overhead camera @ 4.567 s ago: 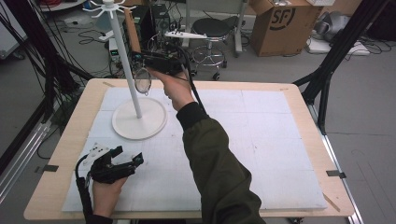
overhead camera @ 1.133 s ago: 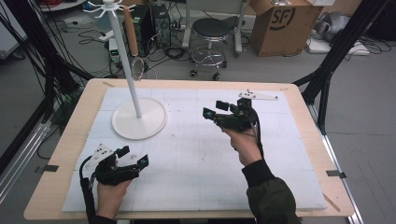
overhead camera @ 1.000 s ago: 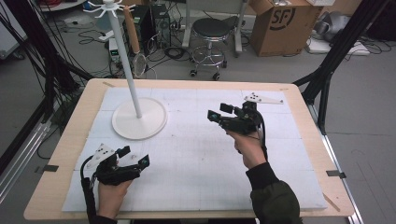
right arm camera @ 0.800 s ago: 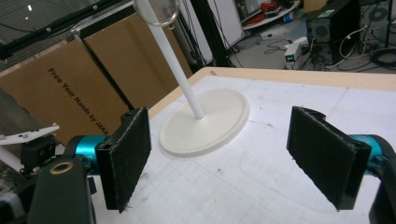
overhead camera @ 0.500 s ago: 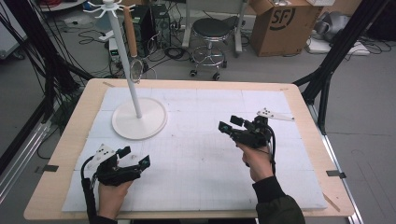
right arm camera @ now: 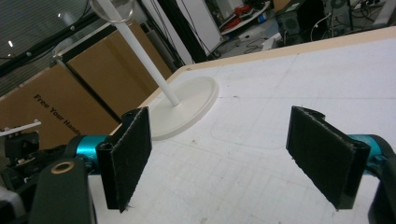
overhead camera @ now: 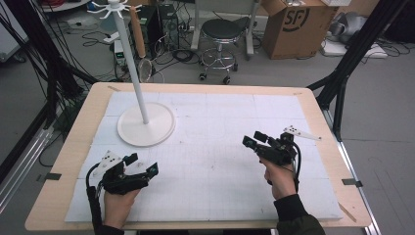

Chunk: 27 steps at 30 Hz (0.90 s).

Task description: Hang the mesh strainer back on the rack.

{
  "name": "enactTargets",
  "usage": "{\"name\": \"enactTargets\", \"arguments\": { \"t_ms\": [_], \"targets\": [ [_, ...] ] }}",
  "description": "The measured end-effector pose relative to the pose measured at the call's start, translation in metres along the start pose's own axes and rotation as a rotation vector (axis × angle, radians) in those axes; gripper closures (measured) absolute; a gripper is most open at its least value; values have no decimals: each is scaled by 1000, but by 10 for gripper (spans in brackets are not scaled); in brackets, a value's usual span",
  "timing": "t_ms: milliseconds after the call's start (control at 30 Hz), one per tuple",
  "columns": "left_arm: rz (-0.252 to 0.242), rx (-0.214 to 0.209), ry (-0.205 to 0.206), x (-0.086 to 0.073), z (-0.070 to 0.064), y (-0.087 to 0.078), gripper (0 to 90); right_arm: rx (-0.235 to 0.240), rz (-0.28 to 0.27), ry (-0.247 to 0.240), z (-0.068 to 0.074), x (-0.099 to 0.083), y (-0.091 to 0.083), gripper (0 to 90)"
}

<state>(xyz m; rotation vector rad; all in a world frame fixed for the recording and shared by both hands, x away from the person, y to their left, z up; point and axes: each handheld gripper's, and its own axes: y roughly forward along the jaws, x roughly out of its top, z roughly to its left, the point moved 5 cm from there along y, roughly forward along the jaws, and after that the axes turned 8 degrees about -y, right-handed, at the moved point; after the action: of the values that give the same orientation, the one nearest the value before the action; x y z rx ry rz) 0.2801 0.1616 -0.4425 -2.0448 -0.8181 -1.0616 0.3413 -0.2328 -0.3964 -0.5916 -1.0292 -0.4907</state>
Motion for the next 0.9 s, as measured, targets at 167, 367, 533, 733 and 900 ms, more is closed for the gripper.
{"name": "enactTargets", "arguments": {
  "t_ms": [167, 367, 533, 733, 900],
  "targets": [
    [-4, 0, 1, 0, 0, -1, 81, -11, -7, -4, -3, -9, -9, 219],
    [0, -5, 8, 0, -2, 0, 81, -39, -14, 0, -11, -20, -29, 217],
    [12, -11, 8, -1, -4, 4, 81, -56, -13, 5, -16, -33, -42, 214],
    [17, -10, 16, -1, -4, 5, 81, -72, -13, 18, -24, -42, -55, 215],
    [26, -11, 29, -2, -4, 6, 81, -76, -34, 18, -28, -41, -65, 215]
  ]
}}
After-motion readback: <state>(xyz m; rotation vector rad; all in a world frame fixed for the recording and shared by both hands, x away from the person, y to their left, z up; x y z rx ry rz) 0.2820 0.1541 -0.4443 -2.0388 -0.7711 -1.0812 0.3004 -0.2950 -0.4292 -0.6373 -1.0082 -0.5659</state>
